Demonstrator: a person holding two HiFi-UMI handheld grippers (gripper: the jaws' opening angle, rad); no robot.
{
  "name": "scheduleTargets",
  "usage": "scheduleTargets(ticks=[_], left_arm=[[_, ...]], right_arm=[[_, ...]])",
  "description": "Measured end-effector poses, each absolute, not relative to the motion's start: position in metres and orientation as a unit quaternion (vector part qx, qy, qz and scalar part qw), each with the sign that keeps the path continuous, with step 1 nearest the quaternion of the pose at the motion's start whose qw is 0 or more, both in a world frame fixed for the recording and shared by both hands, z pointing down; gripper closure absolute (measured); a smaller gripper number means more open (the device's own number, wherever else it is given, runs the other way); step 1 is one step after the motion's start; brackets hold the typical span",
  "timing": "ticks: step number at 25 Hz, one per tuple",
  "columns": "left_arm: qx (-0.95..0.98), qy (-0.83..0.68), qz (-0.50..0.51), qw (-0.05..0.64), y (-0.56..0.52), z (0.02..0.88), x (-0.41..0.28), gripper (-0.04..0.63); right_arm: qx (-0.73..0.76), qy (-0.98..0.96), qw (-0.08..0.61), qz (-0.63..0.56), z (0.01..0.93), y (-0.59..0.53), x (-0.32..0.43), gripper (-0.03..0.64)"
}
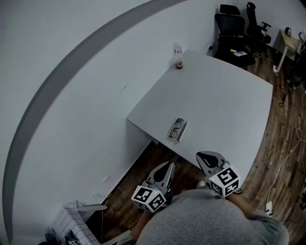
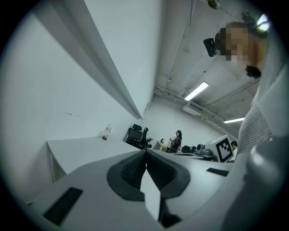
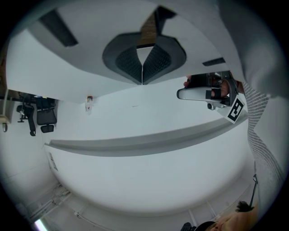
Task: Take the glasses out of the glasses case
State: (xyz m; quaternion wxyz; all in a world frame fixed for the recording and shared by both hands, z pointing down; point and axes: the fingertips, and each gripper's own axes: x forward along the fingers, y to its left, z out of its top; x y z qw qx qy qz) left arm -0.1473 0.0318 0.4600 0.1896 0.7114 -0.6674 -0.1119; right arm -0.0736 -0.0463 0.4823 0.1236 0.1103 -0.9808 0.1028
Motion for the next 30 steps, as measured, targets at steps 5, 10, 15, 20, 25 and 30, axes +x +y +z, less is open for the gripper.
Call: scheduleTargets(ticks=[5,10,15,20,25,30], left_arm=[[0.718,-0.661,-0.103,0.192,0.02,0.463,-0.141,0.583],[0.724,-0.657,-0.09,0.19,0.009,0.461,-0.136,0.584],[0.722,-0.662,-0.068,0.19,0.003,0.466,-0.135,0.583],[0.724,-0.659,-0.068,0.193,-0.001,0.466,-0.131,0.583],[0.722,-0.66,-0.076,0.196,-0.004,0.465,-0.138,0.583],[0.72,-0.663,-0.066,0.194,-0.008,0.466,-0.144,0.583]], right_arm=[[0.107,-0.981,0.122,0.105,0.485,-0.053,-0.07,0.603],[0.107,-0.982,0.114,0.104,0.481,-0.061,-0.069,0.603],[0.104,-0.982,0.11,0.108,0.482,-0.067,-0.068,0.603],[0.102,-0.982,0.113,0.111,0.482,-0.069,-0.066,0.603],[0.102,-0.982,0.114,0.107,0.481,-0.071,-0.068,0.603],[0.104,-0.982,0.114,0.11,0.482,-0.073,-0.069,0.603]])
